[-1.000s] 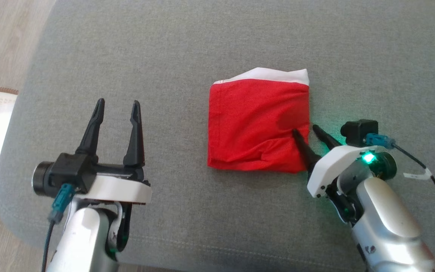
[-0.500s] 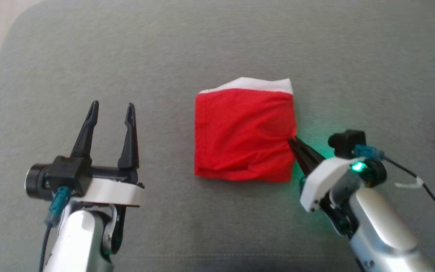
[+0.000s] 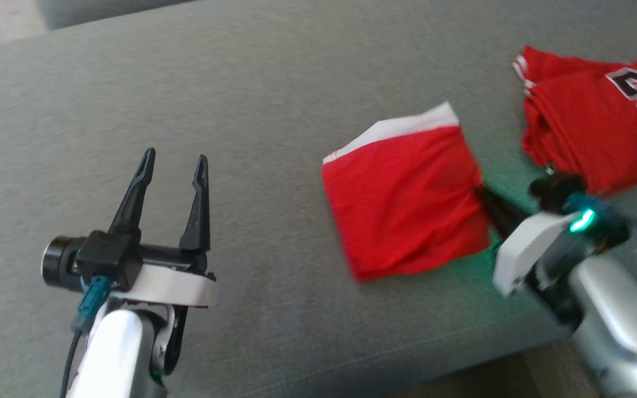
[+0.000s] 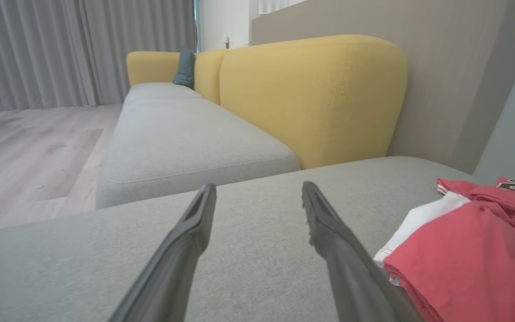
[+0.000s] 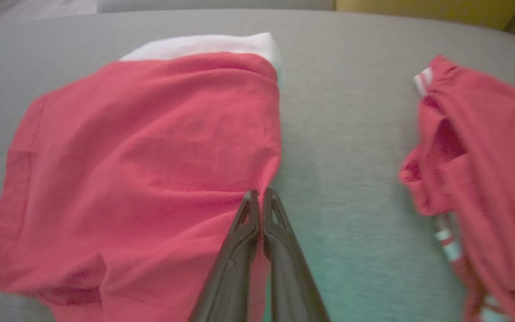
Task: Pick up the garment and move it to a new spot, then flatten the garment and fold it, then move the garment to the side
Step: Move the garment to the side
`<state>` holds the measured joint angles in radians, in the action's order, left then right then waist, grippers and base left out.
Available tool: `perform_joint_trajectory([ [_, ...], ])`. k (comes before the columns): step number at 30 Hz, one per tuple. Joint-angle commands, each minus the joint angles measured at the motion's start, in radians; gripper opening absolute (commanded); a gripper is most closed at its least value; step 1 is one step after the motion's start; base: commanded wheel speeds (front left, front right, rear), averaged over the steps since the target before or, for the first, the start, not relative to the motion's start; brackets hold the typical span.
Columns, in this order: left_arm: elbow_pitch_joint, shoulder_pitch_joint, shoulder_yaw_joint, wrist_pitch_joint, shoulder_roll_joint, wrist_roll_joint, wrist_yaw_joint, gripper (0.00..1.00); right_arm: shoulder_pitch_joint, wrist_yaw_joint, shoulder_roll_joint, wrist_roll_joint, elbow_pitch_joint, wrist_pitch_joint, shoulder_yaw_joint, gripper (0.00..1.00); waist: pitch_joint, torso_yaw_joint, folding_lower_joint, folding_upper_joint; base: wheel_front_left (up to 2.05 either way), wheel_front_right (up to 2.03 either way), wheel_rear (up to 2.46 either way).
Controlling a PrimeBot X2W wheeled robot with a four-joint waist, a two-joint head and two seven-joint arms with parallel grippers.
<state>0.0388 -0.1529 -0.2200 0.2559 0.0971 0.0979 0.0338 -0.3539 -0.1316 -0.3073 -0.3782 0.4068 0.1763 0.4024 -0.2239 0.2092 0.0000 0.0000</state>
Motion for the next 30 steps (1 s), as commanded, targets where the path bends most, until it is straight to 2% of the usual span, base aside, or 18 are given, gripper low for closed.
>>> perform_joint_trajectory([
  [1,-0.035,-0.052,0.024,0.006,0.020,-0.011,-0.005,1.00,-0.052,0.001,-0.041,0.003,-0.042,-0.005,0.002,0.00,-0.036,0.050,0.0000,0.0000,0.00,0.00,0.00],
  [7,-0.040,-0.088,0.015,0.005,0.037,-0.023,-0.012,1.00,-0.135,0.001,-0.161,0.005,-0.066,-0.005,-0.090,0.00,-0.087,0.118,0.0000,0.0000,0.00,0.00,0.00],
  [13,-0.050,-0.130,0.001,-0.010,0.054,-0.035,-0.021,1.00,-0.232,0.001,-0.213,-0.003,-0.032,-0.024,-0.208,0.00,-0.152,0.161,0.0000,0.0000,0.00,0.00,0.00],
  [24,-0.057,-0.199,-0.029,-0.030,0.071,-0.053,-0.038,1.00,-0.322,0.001,-0.186,0.009,0.142,-0.091,-0.396,0.00,-0.261,0.169,0.0000,0.0000,0.00,0.00,0.00],
  [30,-0.057,-0.224,-0.044,-0.036,0.078,-0.058,-0.045,1.00,-0.348,0.001,-0.155,0.037,0.233,-0.129,-0.441,0.00,-0.299,0.168,0.0000,0.0000,0.00,0.00,0.00],
])
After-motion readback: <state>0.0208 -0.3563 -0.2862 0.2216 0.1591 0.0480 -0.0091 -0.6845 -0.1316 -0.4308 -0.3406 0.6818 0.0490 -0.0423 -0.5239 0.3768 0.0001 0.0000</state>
